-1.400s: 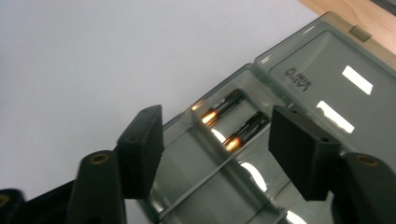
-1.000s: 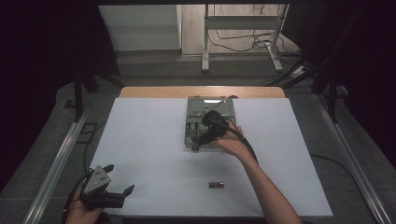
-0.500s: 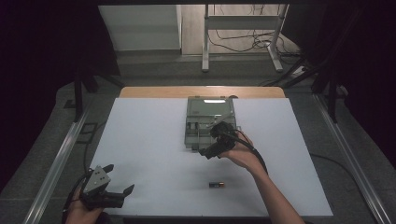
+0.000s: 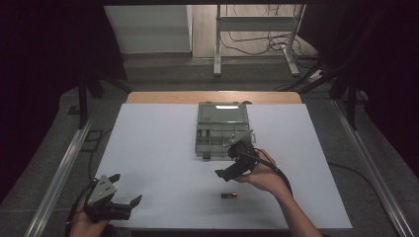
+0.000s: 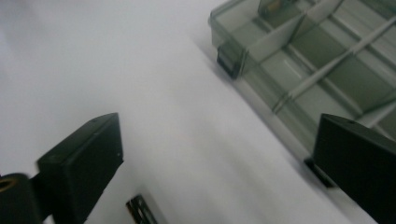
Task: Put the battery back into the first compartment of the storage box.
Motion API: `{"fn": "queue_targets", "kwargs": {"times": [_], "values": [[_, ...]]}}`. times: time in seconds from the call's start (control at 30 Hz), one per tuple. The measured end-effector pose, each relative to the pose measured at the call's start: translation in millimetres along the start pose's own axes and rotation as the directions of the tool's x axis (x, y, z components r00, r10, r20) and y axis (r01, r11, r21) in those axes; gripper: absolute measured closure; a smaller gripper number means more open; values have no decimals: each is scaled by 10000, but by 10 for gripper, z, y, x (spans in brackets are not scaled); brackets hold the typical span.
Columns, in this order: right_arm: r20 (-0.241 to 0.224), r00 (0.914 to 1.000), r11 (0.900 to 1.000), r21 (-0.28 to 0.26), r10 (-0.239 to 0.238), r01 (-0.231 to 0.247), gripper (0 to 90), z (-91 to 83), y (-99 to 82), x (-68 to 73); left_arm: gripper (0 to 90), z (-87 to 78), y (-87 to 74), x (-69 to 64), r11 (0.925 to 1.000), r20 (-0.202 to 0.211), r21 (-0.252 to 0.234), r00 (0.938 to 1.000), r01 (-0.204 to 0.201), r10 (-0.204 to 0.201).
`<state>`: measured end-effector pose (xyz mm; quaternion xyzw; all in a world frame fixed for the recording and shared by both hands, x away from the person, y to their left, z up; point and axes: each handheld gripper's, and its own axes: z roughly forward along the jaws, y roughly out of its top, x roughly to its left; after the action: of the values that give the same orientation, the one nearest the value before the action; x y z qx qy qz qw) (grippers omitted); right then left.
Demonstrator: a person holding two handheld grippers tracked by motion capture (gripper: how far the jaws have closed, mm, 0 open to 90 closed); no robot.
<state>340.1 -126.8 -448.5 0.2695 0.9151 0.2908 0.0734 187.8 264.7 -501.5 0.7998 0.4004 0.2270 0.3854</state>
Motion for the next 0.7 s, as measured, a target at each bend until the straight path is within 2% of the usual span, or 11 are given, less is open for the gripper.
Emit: {"fn": "queue_targets", "kwargs": {"times": [0.17, 0.43, 0.57, 0.7], "values": [[140, 9997, 9989, 415, -202, 196, 136, -9, -119, 81, 15, 1, 2, -6, 10000, -6, 13, 10000, -28, 28], [263, 9990, 9984, 453, -361, 349, 253, -63, -276, 164, 15, 5, 4, -6, 10000, 2, 51, 10000, -53, 53], [179, 9988, 9979, 458, -462, 453, 298, -75, -343, 213, 16, 8, 7, -10, 9999, -5, 91, 10000, -93, 93], [57, 9971, 9949, 670, -761, 756, 355, -52, -404, 275, 15, 9, 8, -15, 9999, -16, 99, 9999, -118, 118]]}}
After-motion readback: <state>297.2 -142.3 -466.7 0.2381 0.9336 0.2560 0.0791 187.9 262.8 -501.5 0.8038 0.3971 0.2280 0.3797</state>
